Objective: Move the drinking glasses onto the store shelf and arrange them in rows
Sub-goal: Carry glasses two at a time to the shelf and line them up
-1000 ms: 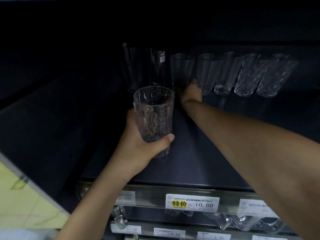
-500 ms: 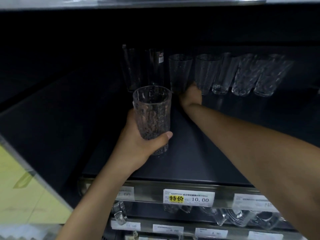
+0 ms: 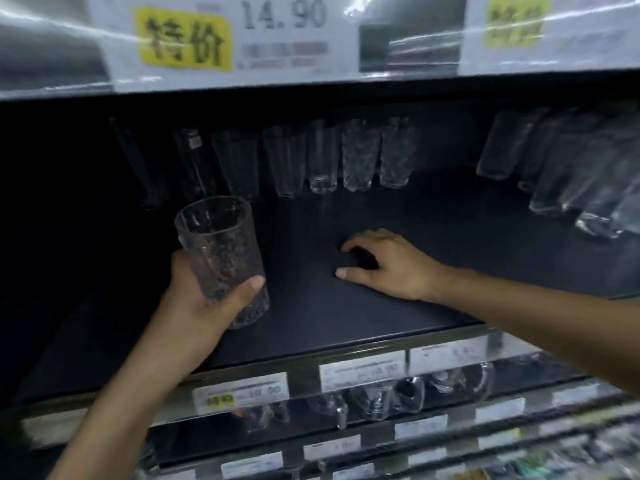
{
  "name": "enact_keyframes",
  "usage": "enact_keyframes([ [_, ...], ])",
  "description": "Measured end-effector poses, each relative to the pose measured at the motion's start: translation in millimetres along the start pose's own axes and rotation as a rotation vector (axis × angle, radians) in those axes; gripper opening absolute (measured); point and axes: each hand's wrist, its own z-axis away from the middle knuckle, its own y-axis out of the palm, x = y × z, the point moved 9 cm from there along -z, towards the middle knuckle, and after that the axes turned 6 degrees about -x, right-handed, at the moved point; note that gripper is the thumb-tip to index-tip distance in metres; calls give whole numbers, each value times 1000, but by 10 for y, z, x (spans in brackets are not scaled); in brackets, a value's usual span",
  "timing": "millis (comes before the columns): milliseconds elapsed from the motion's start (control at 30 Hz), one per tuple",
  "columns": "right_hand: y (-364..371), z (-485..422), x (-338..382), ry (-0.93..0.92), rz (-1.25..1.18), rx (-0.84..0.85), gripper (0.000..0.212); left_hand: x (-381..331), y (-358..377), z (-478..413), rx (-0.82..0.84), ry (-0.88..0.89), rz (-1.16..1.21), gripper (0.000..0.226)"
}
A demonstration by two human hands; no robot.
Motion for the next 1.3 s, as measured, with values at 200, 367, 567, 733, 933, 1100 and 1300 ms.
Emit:
enact_keyframes([
  [200,-406,323,-769,39,72,-7,67,-286,745,104,26,-11,3,50],
  [367,-706,482,-1400,76,78,-14,62,-522,1346,176,13,-33,-16,50],
  [567,-858,543,-1764,41,7,-38,55,-751,1902,91,-6,-58,-80,68],
  [733,-824,520,-1768,-1,7,-38,63,-816,2280,-121,-10,-45,-130,89],
  [933,-835,496,-1777,-22,25,-65,60,-873,2564,-309,-37,-73,-113,84],
  [1100,-825,463,-1801,-19,36,-72,59,-868,2645,-479,-99,-55,-174,91],
  [1300,-832,451,-1817,-27,16,-84,58,-823,2580,-671,-259,-24,-246,91],
])
